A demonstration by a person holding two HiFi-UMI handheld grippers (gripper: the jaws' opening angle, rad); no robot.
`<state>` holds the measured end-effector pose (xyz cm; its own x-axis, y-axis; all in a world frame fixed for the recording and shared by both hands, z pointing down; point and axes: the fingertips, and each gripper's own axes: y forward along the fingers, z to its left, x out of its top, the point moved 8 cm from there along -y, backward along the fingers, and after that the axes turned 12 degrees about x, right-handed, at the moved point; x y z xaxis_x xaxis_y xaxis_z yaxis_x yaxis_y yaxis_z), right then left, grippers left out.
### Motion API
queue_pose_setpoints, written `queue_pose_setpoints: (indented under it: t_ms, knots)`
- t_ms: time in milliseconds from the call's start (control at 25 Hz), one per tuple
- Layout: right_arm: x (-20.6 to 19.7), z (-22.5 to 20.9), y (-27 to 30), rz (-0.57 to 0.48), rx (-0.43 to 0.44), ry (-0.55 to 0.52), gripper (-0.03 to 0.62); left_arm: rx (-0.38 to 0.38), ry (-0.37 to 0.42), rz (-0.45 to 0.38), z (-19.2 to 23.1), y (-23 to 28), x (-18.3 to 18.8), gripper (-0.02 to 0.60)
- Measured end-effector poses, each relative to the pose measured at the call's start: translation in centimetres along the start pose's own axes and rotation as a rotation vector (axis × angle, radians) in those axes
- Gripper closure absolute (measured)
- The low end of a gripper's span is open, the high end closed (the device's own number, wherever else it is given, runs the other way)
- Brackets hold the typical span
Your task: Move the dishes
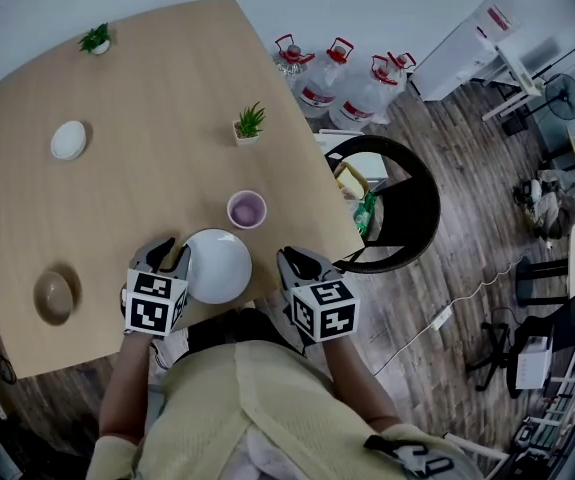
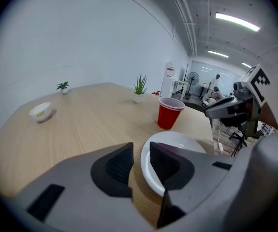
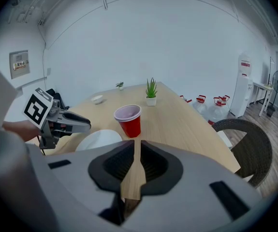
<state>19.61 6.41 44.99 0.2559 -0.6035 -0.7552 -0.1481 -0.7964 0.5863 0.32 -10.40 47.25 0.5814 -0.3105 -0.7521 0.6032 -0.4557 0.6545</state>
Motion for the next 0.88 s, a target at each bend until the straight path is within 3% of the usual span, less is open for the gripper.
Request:
queue_pose_setpoints:
  t_ms: [360, 640, 880]
  knots:
    - [0.7, 0.1, -0.6, -0.028, 0.001, -0.002, 0.54, 0.078, -0.065, -0.122, 1.1, -2.6, 1.0, 0.474]
    - [1.3, -0.2, -0.7, -0.07, 0.004, -0.017, 0.557, 0.121, -0.196, -0.238, 2.6, -4.8, 1.6, 0.476]
    - [2.1, 0.0, -1.1, -0.122, 0.011, -0.057, 0.579, 0.145, -0.228, -0.268, 2.9, -6.0, 1.8, 0.48]
